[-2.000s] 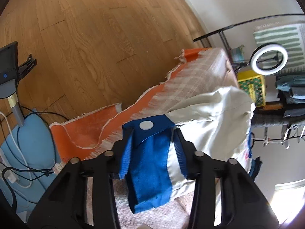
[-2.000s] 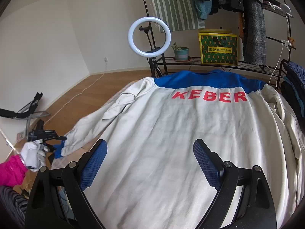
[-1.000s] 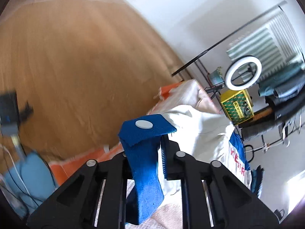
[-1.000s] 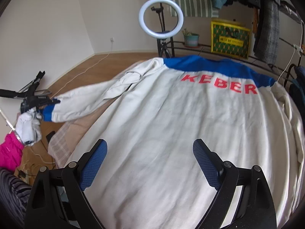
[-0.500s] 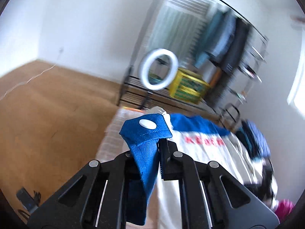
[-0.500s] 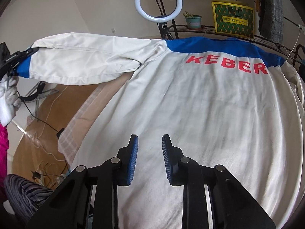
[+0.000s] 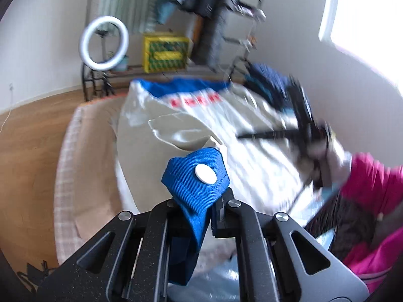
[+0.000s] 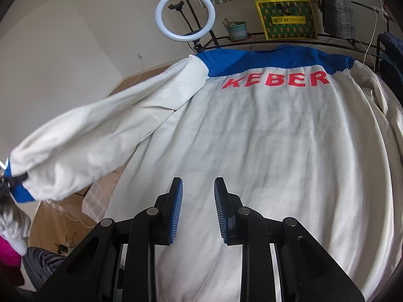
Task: Fold large clothes
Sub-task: 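Lift the sleeve by its cuff with the left tool and fold it across the jacket back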
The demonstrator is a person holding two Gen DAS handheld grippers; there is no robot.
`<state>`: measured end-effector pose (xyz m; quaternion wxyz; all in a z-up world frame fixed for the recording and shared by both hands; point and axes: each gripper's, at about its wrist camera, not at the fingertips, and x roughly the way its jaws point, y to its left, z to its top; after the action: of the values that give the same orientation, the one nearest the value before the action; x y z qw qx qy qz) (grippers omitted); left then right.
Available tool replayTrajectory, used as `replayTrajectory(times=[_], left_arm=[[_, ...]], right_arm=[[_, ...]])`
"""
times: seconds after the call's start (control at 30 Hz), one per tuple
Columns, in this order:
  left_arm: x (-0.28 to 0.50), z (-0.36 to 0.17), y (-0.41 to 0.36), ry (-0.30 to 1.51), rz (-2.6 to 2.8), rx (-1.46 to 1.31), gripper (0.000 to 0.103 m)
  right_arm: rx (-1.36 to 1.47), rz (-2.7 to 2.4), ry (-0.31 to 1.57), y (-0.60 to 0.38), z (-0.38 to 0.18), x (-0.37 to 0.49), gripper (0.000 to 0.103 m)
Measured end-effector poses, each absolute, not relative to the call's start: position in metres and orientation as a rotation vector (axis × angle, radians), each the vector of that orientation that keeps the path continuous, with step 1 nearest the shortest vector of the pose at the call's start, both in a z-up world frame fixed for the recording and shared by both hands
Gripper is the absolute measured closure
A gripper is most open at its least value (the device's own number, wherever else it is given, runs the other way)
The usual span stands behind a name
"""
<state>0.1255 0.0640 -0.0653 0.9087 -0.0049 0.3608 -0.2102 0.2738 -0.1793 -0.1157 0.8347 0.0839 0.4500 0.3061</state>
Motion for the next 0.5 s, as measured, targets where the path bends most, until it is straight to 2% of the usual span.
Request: replayTrajectory(times=[0.33,0.47,0.5], left_arm=[[0.113,-0.141,0.019,0.933,-0.460,0.117,0.097],[0.100,-0.150,0.021,1.001,-0.471,0.090,0.067],[0.096,-0.151,0.022,1.008,-0.478,0.068,0.066]], right_arm=[[0.157,0.658,0.994,-0.186,-0.124,0.267,0.079],[0.145,0.673,0.977,-0.190,-0.113,0.260,0.079],[0.139,0.681,0.966,-0.192,-0.109,0.259,0.079]])
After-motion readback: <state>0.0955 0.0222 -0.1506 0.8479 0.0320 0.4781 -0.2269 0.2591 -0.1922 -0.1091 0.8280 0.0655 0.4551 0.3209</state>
